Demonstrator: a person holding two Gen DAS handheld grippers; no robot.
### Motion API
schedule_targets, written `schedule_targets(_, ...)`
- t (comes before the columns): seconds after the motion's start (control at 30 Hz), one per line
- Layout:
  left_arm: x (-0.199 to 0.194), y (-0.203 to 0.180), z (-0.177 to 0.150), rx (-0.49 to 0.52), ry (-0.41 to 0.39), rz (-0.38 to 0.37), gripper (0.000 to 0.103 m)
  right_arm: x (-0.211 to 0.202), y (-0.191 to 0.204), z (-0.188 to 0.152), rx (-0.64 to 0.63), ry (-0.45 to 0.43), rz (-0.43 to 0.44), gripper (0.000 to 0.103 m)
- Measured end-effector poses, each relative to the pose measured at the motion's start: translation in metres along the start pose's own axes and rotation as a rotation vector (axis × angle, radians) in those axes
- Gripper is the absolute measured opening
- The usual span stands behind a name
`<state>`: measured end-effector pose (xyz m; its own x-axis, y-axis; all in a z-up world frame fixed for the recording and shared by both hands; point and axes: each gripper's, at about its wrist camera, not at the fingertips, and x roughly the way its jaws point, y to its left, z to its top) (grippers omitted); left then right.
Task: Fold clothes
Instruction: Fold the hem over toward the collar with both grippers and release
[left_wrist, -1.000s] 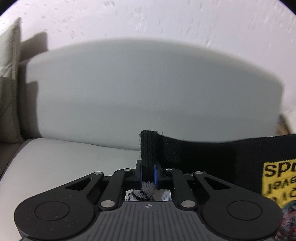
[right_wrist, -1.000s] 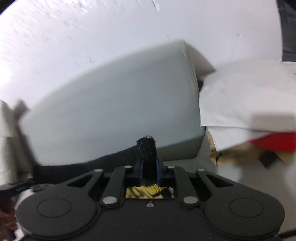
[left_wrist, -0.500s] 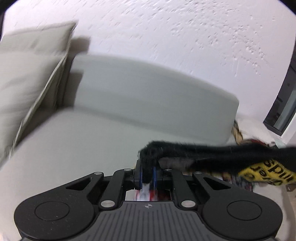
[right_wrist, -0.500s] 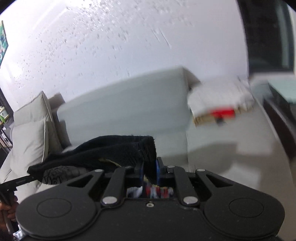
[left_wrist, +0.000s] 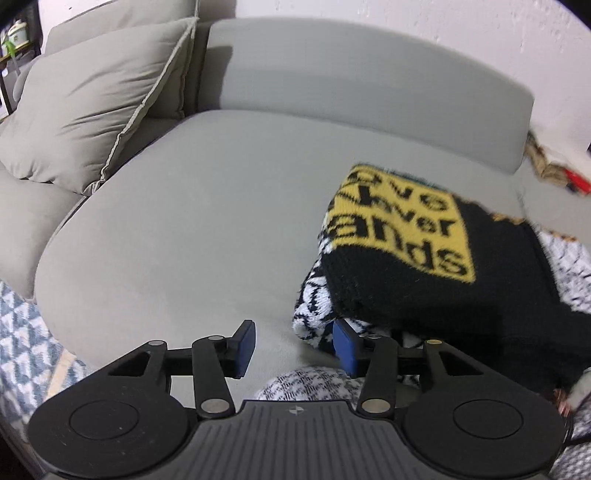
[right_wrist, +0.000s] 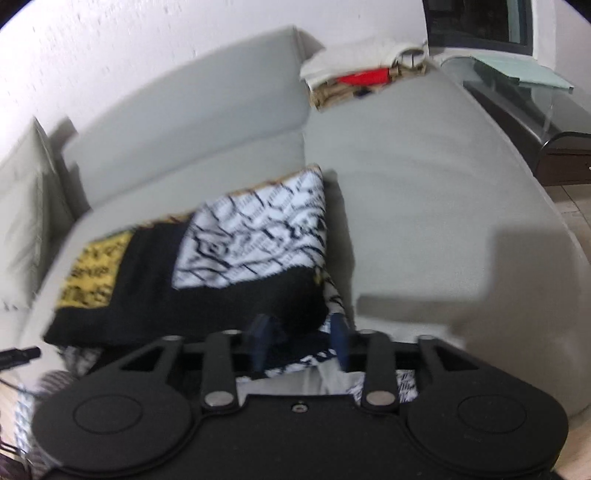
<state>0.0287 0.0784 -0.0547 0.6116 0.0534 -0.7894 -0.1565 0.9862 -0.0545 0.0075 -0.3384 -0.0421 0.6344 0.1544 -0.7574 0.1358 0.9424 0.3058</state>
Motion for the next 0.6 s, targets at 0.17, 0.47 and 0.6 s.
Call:
schedule_targets(0.17, 0.009, 0.005, 0.002, -0.098, -0.025, -0.079, 0.06, -0.001, -0.013, 0.0, 0.167, -0.034, 0.119, 0.051)
schedule_targets(0.47, 0.06, 0.021, 0.023, -0.27, 0.066, -0.24, 0.046, 0.048, -0.053, 0.007, 0.491, -0.015, 0.207, 0.049)
schedule_targets(0.6, 0.071, 0.015, 0.03, -0.236, 0.07, -0.22, 0.046, 0.074, -0.054, 0.009, 0.497, 0.032, 0.187, 0.045)
